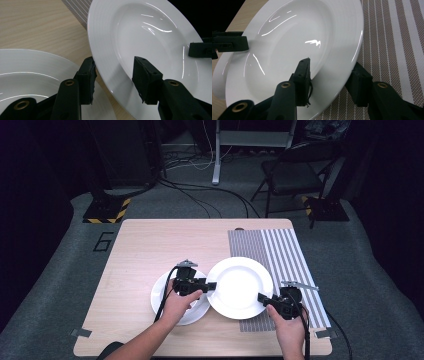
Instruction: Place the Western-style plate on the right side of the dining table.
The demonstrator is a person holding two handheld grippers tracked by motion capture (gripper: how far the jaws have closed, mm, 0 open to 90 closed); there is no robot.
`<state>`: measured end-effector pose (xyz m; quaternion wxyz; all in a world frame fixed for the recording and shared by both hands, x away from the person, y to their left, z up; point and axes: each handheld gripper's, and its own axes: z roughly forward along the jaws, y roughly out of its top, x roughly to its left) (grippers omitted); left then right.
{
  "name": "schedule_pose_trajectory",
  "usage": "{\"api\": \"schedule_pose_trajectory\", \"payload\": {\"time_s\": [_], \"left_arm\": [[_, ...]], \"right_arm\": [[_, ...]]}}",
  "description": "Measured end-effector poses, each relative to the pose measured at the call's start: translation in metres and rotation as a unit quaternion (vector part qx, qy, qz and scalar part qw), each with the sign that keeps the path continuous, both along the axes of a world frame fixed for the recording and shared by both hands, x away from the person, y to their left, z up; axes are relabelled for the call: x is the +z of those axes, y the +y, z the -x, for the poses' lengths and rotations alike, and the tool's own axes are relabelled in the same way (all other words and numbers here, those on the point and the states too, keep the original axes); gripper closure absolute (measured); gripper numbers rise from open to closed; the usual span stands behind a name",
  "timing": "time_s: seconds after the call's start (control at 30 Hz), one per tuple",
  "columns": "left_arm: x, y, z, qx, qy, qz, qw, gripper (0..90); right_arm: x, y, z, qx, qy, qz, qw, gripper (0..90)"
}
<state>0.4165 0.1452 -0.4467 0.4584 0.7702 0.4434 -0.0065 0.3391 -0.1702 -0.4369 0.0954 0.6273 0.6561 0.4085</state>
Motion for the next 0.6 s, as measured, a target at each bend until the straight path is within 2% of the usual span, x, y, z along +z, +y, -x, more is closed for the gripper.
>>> {"api": "schedule_pose_trajectory", "payload": {"time_s": [0.2,0.6], "left_arm": [[0.003,-0.001,-0.005,0.004,0.000,0.002,1.0000,53.8],[0.002,-0.012,-0.011,0.014,0.004,0.006,0.9999,54.4]], "right_arm": [[0.001,0.000,-0.005,-0.001,0.004,0.001,1.0000,56.5],[0.001,-0.004,-0.008,-0.023,0.002,0.003,0.9997,56.4]]}}
